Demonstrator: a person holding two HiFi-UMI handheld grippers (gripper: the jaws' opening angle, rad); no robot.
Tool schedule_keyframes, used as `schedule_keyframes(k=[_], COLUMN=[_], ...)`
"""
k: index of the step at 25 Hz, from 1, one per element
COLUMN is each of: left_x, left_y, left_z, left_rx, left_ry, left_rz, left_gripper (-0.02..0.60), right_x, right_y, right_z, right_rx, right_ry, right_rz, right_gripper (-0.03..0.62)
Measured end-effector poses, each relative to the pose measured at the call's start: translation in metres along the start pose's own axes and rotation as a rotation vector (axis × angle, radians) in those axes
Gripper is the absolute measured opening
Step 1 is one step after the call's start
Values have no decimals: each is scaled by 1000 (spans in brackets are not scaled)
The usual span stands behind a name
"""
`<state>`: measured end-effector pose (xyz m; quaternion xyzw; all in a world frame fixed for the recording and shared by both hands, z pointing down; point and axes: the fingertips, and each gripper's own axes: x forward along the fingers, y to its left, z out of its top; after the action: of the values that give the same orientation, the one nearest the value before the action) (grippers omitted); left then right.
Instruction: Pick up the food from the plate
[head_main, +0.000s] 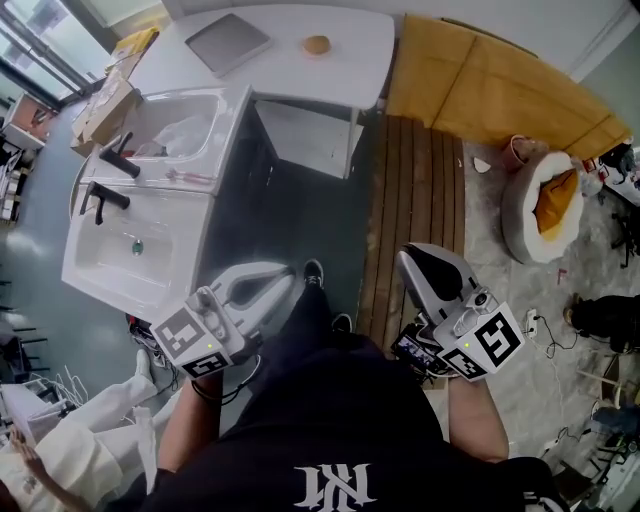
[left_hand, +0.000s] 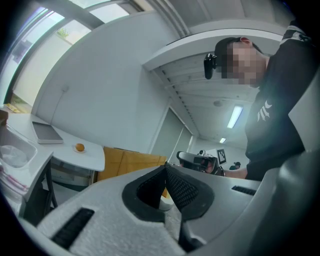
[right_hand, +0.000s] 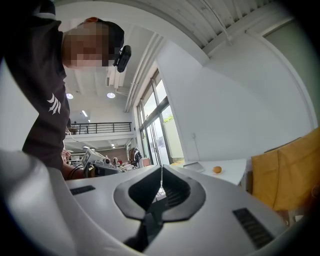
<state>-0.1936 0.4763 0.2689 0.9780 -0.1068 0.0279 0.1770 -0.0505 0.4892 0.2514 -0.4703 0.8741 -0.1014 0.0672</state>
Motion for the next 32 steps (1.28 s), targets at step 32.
schedule_keyframes(k=[32], left_x=[81], left_y=[325], left_z=[103], left_rx=[-44], left_ry=[-45], left_rz=[-25], left_gripper=[5], right_x=[266], right_y=[-209], right_z=[42], right_rx=[48], right_ry=[-6], right_rz=[-63], right_gripper=[4])
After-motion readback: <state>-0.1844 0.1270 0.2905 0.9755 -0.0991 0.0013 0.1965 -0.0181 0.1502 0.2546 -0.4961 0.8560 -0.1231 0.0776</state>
